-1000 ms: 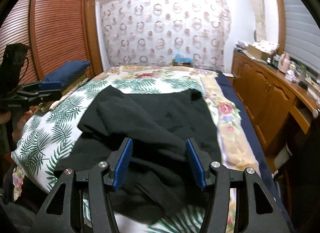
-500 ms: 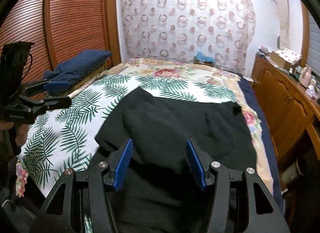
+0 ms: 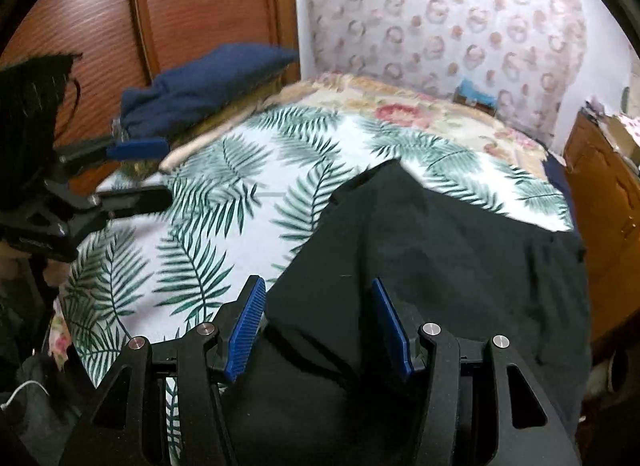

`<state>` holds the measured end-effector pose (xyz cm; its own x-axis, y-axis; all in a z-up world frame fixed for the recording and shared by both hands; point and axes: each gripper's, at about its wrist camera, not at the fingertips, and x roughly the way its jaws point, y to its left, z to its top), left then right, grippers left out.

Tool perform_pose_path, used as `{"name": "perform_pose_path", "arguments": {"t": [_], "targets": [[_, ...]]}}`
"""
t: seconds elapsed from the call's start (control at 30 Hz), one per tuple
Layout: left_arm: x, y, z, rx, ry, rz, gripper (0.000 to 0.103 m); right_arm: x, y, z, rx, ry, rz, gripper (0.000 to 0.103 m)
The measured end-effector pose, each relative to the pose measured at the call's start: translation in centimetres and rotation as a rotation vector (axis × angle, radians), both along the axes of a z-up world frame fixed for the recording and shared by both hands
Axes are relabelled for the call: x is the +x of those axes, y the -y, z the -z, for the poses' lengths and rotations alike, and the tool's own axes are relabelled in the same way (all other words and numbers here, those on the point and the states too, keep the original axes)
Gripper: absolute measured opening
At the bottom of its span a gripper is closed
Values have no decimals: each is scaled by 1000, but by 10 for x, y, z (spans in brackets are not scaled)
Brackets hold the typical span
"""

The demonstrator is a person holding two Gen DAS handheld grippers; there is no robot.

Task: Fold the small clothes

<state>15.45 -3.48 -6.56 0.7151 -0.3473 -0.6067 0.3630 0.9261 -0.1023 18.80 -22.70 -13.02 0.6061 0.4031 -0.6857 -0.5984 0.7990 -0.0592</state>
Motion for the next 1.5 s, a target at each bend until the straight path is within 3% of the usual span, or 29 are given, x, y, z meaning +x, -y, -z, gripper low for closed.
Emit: {"name": "perform_pose_path", "arguments": {"t": [0.3,0.33,0.37,0.47,0.63,0.83,1.03,1.13,1.2,1.27,1.33,1.43,1.5], "targets": [[7,-4,14,-15,-30,13,83,22,3,12,-136,-35,25,57],[7,-4,14,-15,-31,15,83,23,7,11,-135,-35,32,54],[8,-3,15,-16,-33,17,83,24,11,9,-129,-35,33,37],[11,0,17,-14,-39,25,83,22,14,-1,-92,-21,38,9],[16,8,18,-9,-46,44,83,17,55,-45,22,53,87,8],[26,24,21,-1,-61,72,83,45,120,-90,-7,125,189,7],[32,43,24,26,-83,94,83,99,170,-107,-25,107,300,7],[33,48,25,33,-91,98,83,132,186,-96,-16,8,321,7],[34,51,26,41,-96,100,83,145,188,-86,-60,-10,346,14],[35,53,27,46,-101,100,83,155,183,-82,-84,-8,382,32],[35,56,27,47,-106,99,83,153,186,-84,-73,20,414,39],[35,62,28,52,-109,104,83,140,182,-89,-36,45,447,42],[33,65,28,49,-108,109,83,122,168,-80,-10,40,394,42]]}}
